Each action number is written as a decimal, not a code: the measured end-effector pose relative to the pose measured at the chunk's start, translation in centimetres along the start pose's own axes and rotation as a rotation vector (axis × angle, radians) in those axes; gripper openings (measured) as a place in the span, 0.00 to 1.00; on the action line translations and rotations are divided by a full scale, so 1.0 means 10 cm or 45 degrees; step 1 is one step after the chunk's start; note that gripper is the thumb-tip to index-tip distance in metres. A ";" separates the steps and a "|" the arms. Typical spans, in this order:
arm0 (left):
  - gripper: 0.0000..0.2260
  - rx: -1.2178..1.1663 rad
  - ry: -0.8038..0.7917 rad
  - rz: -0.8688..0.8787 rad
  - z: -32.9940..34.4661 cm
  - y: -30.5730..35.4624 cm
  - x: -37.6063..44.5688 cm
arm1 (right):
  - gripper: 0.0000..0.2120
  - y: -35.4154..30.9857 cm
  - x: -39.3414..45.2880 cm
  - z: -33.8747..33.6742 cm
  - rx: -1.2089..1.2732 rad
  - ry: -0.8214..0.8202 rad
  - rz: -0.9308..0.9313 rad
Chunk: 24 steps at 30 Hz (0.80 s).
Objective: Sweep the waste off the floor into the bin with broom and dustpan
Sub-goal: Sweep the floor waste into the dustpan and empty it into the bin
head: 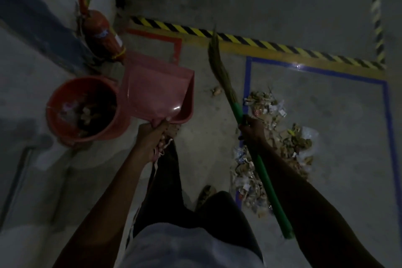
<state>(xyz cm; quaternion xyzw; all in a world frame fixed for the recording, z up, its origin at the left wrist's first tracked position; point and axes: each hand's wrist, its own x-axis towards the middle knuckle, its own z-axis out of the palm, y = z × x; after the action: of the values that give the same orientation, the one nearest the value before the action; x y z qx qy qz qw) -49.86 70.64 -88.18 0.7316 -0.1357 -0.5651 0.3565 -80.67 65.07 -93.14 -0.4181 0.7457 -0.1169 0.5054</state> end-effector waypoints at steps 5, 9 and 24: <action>0.18 0.101 -0.059 0.021 0.67 0.41 1.46 | 0.28 -0.31 1.40 0.21 0.040 -0.008 0.116; 0.19 0.236 -0.104 -0.002 1.18 0.47 2.69 | 0.29 -0.41 2.54 0.64 0.042 -0.033 0.194; 0.21 0.602 -0.109 -0.123 1.46 0.06 4.88 | 0.24 0.46 3.79 1.88 0.132 0.129 0.613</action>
<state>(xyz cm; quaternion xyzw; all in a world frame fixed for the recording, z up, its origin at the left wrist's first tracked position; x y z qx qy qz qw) -47.41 35.48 -124.99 0.7758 -0.2439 -0.5644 0.1419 -72.27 44.48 -129.48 -0.1957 0.8410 -0.0522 0.5016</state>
